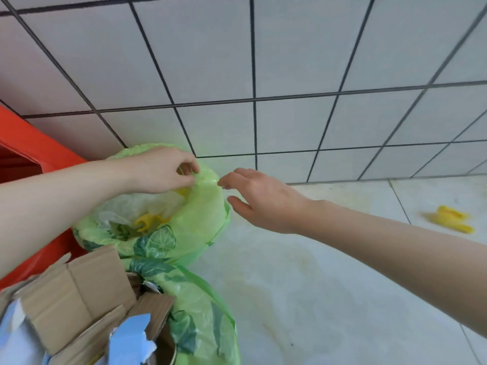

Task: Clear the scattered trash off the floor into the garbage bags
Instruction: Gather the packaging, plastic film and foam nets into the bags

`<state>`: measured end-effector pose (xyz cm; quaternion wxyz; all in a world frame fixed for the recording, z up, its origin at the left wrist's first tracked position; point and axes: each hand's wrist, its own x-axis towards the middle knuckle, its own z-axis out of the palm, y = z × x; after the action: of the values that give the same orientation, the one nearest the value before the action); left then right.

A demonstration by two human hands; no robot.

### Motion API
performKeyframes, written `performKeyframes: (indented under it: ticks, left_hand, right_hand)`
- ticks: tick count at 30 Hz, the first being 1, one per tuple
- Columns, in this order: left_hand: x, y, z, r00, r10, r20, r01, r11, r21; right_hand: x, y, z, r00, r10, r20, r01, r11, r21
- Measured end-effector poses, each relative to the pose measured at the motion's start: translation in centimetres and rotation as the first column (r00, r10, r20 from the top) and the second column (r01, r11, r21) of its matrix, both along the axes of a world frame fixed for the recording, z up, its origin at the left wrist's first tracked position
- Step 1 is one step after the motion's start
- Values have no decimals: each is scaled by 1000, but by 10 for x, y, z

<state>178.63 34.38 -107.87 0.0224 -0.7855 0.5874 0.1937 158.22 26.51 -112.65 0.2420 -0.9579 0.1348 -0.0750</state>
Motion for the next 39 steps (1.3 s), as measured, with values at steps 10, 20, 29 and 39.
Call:
performKeyframes:
  ticks: [10,20,29,39]
  left_hand:
    - [-157,-63,-14,974,-190,-125,173,976,-134]
    - [-325,-94,-76,888,-326,-323,315,945,-89]
    - [-411,-123,-134,831,-481,-278,502,865,2]
    - [-474,-213,-170,622,-740,257,714,671,202]
  right_hand:
    - [-200,-23,-34,917,-390,-88,398,911,107]
    - [-386,-12,-82,664,-729,-169,748,651,131]
    - [-496,-9,-125,426,-818,-388,881,472,-26]
    - [-585,-38,-161,38,-833,-552,942,215,-259]
